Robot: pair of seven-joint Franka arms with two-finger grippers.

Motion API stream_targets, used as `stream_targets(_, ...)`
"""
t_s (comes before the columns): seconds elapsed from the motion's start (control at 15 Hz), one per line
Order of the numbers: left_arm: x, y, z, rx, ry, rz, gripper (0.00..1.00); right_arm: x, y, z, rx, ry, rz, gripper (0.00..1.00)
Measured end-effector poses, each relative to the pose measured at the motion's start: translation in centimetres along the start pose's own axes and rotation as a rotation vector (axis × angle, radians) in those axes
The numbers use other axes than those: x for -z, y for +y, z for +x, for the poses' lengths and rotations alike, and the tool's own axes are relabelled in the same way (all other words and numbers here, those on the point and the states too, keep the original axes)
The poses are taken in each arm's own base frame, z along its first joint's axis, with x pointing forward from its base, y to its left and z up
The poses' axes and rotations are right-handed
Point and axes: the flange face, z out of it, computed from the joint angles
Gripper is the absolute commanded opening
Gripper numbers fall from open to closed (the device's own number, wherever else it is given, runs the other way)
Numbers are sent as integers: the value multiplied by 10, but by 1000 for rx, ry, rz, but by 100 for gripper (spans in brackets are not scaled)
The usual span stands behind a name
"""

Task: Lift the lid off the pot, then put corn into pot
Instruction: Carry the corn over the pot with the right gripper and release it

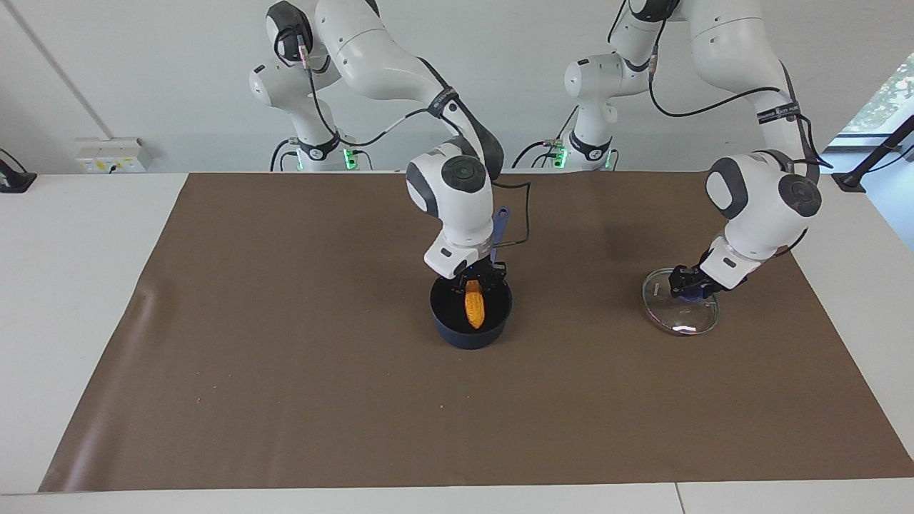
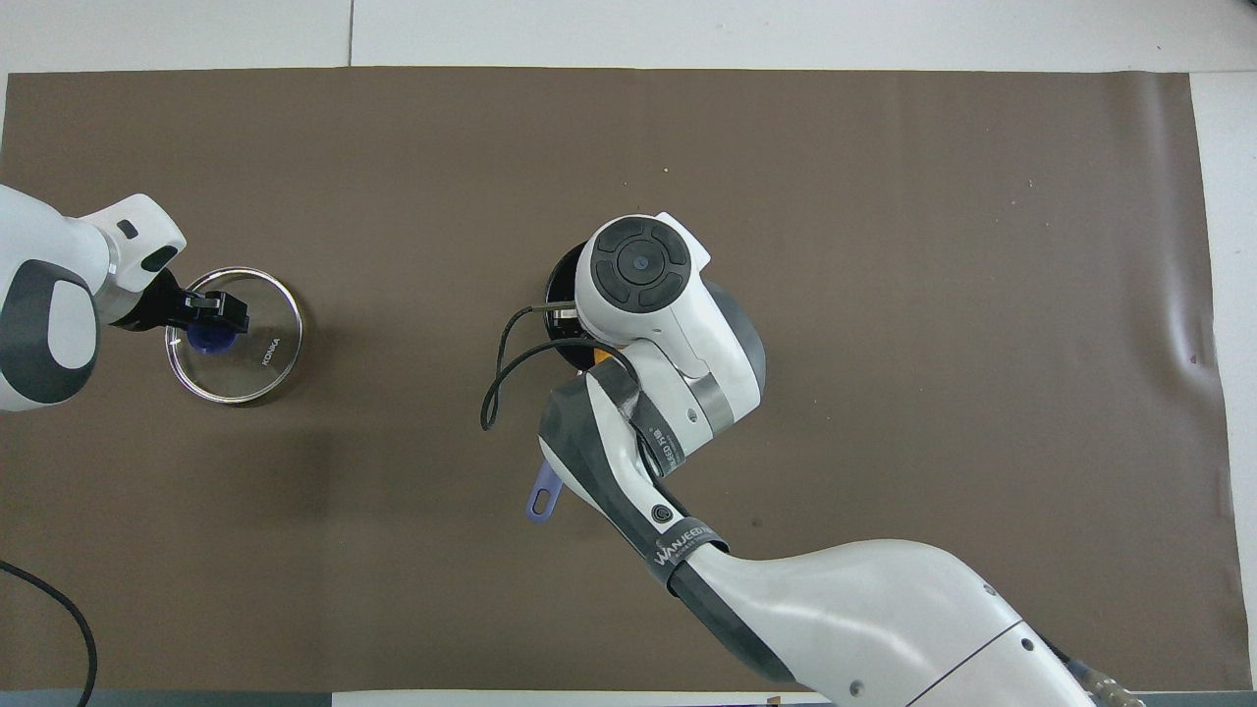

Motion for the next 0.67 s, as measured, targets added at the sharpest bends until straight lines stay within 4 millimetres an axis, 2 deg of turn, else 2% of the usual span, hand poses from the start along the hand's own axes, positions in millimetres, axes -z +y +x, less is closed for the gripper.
stream_targets(0.07,-1,0,0,0,-1,0,0,-1,1,0,0,-1,-1,100)
stream_targets(0.2,-2,0,0,0,-2,0,0,-1,3,1,-2,1,-5,100)
stream_targets(0.33,-3,0,-1,8,-4,-1,0,12,8,9,3,6,-34,100)
stream_targets(0.47,-7,0,-2,15,-2,0,0,44,26,25,-21,8,-55,100)
stream_targets(0.53,-8,0,-3,17,3,1,5,72,44,35,-49,10,-60,100)
stream_targets(0.6,-8,0,-3,17,5,1,70,105,68,43,-72,6,-65,100)
stream_targets(0.67,-8,0,-3,17,7,2,100,143,99,47,-75,-4,-70,100)
